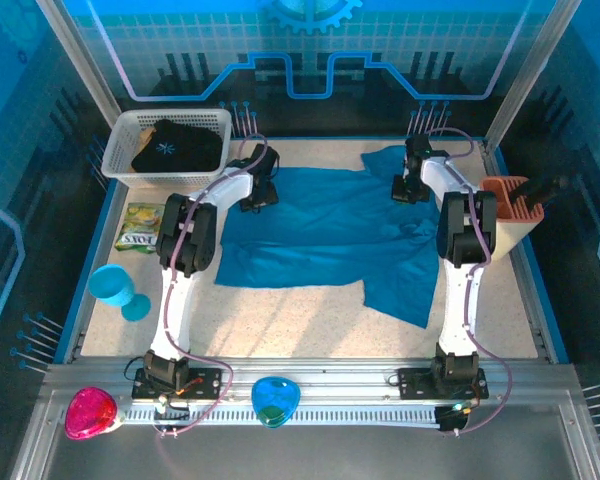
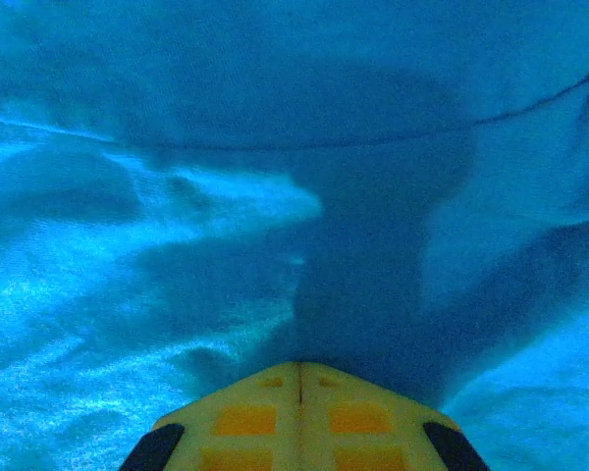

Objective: Fold and stack the t-shirts

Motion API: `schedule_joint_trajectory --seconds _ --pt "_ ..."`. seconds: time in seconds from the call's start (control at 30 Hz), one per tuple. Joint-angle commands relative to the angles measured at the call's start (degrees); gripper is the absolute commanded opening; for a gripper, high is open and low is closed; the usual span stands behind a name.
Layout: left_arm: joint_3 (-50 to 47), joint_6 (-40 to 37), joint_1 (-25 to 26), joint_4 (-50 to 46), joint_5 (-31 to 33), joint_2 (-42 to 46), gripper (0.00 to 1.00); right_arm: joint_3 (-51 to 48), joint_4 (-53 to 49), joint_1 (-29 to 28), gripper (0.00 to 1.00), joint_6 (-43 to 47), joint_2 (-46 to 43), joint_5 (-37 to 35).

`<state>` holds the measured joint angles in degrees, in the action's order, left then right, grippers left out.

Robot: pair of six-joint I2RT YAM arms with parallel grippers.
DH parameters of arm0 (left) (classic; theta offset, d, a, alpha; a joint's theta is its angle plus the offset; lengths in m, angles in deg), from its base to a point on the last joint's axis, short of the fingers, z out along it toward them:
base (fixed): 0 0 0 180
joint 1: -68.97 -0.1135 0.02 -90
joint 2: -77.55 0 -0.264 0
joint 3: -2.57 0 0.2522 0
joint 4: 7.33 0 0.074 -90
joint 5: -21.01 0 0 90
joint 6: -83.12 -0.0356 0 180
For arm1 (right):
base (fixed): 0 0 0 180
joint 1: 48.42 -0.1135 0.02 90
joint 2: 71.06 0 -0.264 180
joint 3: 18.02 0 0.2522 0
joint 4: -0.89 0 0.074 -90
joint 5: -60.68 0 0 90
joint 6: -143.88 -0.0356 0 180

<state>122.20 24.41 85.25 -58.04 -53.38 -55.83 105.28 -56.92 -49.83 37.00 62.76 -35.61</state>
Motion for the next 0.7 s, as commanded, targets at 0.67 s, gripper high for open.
schedule_joint_trajectory --seconds 0.67 --pt "-31.89 5.02 4.04 7.72 -6.74 19.65 0.56 -25.90 -2.30 3.77 0.00 -1.37 -14.11 -6.87"
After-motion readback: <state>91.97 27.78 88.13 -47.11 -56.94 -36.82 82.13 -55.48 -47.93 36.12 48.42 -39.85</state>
